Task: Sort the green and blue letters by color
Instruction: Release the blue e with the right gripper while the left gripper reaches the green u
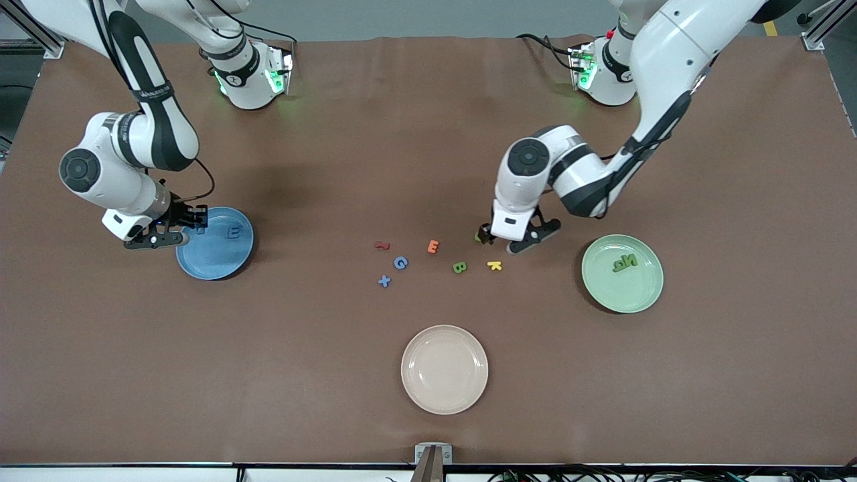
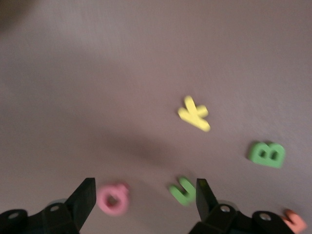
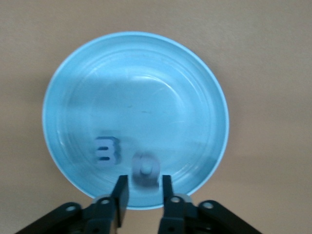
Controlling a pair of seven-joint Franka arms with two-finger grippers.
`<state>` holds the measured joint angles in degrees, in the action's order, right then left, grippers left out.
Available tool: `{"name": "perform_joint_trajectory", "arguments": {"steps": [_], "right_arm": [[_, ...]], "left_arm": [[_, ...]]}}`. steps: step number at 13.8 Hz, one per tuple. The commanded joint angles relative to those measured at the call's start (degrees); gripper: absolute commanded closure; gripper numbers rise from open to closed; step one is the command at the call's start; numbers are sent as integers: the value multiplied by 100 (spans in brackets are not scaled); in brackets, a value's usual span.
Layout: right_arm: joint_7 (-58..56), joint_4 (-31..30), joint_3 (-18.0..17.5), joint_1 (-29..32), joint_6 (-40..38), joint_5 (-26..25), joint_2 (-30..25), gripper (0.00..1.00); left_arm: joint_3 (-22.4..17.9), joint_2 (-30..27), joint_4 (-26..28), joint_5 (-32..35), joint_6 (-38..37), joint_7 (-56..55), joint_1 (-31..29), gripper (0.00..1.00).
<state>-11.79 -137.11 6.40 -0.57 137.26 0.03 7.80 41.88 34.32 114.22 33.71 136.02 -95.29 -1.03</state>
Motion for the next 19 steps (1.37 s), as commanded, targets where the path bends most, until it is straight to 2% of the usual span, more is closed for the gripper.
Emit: {"name": "perform_joint_trajectory", "arguments": {"steps": [1, 4, 6, 11, 15, 17, 18, 19], "right_arm": [[-61, -141, -130, 145, 73, 23, -85, 0], [70, -132, -157, 40, 11, 67, -103, 0], [569, -124, -157, -292, 11, 146, -103, 0], [2685, 201, -157, -1785, 37, 533, -68, 0], [4855, 903, -157, -2902, 73, 560, 441, 0], [5972, 1473, -148, -3299, 90, 560, 950, 0], [6317, 1728, -157, -3413, 82, 560, 1161, 0], [6616, 2036, -148, -3562, 64, 551, 1389, 0]], "left_arm": [[-249, 347, -531, 83, -14, -1286, 471, 11], [-591, 515, -682, 162, -14, -1754, 910, 16], [-759, 541, -682, 188, -14, -2045, 1051, 18], [-777, 638, -682, 311, 4, -2345, 1052, 21], [-786, 725, -691, 408, 126, -2389, 1052, 25], [-830, 734, -682, 505, 144, -2397, 1052, 32], [-830, 769, -682, 505, 144, -2389, 1052, 44], [-830, 778, -682, 505, 144, -2389, 1052, 63]]}}
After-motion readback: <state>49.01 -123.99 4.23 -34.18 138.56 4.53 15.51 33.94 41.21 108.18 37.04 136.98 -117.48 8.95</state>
